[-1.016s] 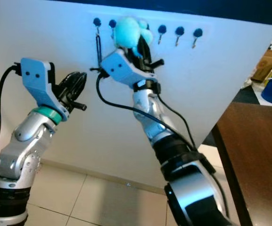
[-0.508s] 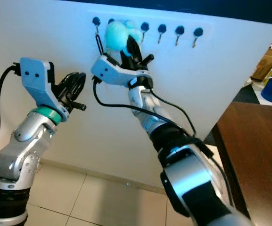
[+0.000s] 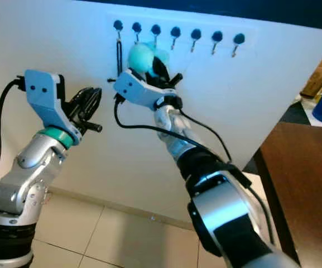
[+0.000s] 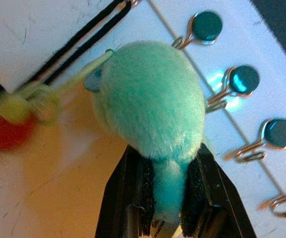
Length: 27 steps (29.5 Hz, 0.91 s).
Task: Hang keys on a hook
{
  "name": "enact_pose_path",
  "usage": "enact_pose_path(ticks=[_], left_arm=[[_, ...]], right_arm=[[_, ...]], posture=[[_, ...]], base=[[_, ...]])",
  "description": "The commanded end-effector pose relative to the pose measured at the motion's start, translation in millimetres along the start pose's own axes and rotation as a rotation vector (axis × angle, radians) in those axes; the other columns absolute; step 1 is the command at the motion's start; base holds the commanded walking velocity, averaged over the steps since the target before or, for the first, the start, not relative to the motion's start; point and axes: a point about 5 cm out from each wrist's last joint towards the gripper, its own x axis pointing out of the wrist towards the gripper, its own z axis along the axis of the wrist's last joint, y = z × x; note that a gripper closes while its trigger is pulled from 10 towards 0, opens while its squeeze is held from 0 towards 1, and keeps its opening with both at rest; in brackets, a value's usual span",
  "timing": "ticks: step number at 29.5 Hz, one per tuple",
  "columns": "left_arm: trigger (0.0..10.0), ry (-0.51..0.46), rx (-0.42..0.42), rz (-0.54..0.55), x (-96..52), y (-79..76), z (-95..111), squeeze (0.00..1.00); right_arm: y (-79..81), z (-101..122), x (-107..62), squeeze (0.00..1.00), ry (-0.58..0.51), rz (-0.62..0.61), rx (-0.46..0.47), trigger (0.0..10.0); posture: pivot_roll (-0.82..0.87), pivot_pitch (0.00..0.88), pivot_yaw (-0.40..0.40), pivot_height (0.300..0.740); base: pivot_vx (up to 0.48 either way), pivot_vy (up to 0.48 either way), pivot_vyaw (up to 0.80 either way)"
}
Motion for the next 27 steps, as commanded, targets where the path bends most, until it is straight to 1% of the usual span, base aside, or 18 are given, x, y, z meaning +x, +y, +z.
enact_pose_path(ticks=[1, 2, 5, 11, 14, 15, 16, 17, 18, 19, 20, 21, 22, 23, 24, 25, 26, 27], left_arm=[[10.0, 0.011, -0.006, 0.005, -3.0, 1.6, -2, 0.00], [10.0, 0.011, -0.006, 0.005, -3.0, 1.6, -2, 0.00], [10.0, 0.013, -0.004, 0.003, -2.7, 1.5, -2, 0.00], [10.0, 0.017, -0.002, 0.001, -2.8, 1.2, -2, 0.00], [10.0, 0.017, -0.002, 0.001, -2.7, 1.5, -2, 0.00], [10.0, 0.017, -0.002, 0.000, -2.7, 1.5, -3, 0.00], [10.0, 0.017, -0.002, 0.000, -2.7, 1.5, -3, 0.00], [10.0, 0.017, -0.002, -0.001, -2.6, 1.1, -3, 0.00], [10.0, 0.017, -0.002, -0.001, -2.6, 1.1, -3, 0.00], [10.0, 0.017, -0.003, -0.002, -2.5, 0.8, -3, 0.00], [10.0, 0.017, -0.003, -0.002, -2.5, 0.8, -3, 0.00], [10.0, 0.017, -0.003, -0.002, -2.5, 0.6, -3, 0.00], [10.0, 0.017, -0.003, -0.002, -2.5, 0.6, -3, 0.00], [10.0, 0.017, -0.004, -0.003, -2.6, 0.3, -3, 0.00], [10.0, 0.017, -0.004, -0.003, -2.6, 0.3, -3, 0.00], [10.0, 0.017, -0.004, -0.003, -2.6, 0.1, -3, 0.00], [10.0, 0.016, -0.004, -0.002, -2.8, -0.3, -3, 0.00], [10.0, 0.016, -0.004, -0.002, -2.8, -0.3, -3, 0.00]], right_arm=[[3.6, -14, -7.5, 0.00, 0.069, -0.005, 0.078, 10.0], [3.6, -14, -7.5, 0.00, 0.069, -0.005, 0.078, 10.0], [11.2, -21, -14.5, 0.00, 0.114, 0.030, 0.206, 10.0], [16.7, -23, -19.9, 0.00, 0.123, 0.061, 0.284, 10.0], [18.5, -19, -21.0, 0.00, 0.101, 0.075, 0.366, 10.0], [20.0, -16, -20.8, 0.00, 0.103, 0.090, 0.482, 10.0], [20.0, -16, -20.8, 0.00, 0.103, 0.090, 0.482, 10.0], [22.3, -7, -17.7, 0.00, 0.122, 0.139, 0.745, 10.0], [22.3, -7, -17.7, 0.00, 0.122, 0.139, 0.745, 10.0], [23.5, -1, -15.5, 0.00, 0.124, 0.175, 0.882, 10.0], [23.5, -1, -15.5, 0.00, 0.124, 0.175, 0.882, 10.0], [26.2, 6, -13.0, 0.00, 0.125, 0.240, 1.005, 10.0], [26.2, 6, -13.0, 0.00, 0.125, 0.240, 1.005, 10.0], [29.9, 18, -10.7, 0.00, 0.110, 0.344, 1.146, 10.0], [29.9, 18, -10.7, 0.00, 0.110, 0.344, 1.146, 10.0], [32.6, 29, -9.1, 0.00, 0.092, 0.441, 1.263, 10.0], [31.5, 43, -6.3, 0.00, 0.068, 0.536, 1.445, 10.0], [31.5, 43, -6.3, 0.00, 0.068, 0.536, 1.445, 10.0]], posture=[[0.08, 0.098, 0.088, 0.740], [0.08, 0.098, 0.088, 0.740], [0.08, 0.098, 0.090, 0.740], [0.07, 0.098, 0.090, 0.740], [0.07, 0.097, 0.091, 0.740], [0.07, 0.096, 0.091, 0.740], [0.07, 0.096, 0.091, 0.740], [0.07, 0.096, 0.092, 0.740], [0.07, 0.096, 0.092, 0.740], [0.07, 0.096, 0.092, 0.740], [0.07, 0.096, 0.092, 0.740], [0.07, 0.095, 0.090, 0.740], [0.07, 0.095, 0.090, 0.740], [0.07, 0.093, 0.088, 0.740], [0.07, 0.093, 0.088, 0.740], [0.07, 0.093, 0.088, 0.740], [0.08, 0.091, 0.083, 0.740], [0.08, 0.091, 0.083, 0.740]], base=[[0.000, 0.000, 0.00], [0.000, 0.000, 0.00], [0.000, 0.000, 0.00], [0.000, 0.000, 0.00], [0.000, 0.000, 0.00], [0.000, 0.000, 0.00], [0.000, 0.000, 0.00], [0.000, 0.000, 0.00], [0.000, 0.000, 0.00], [0.000, 0.000, 0.00], [0.000, 0.000, 0.00], [0.000, 0.000, 0.00], [0.000, 0.000, 0.00], [0.000, 0.000, 0.00], [0.000, 0.000, 0.00], [0.000, 0.000, 0.00], [0.000, 0.000, 0.00], [0.000, 0.000, 0.00]])
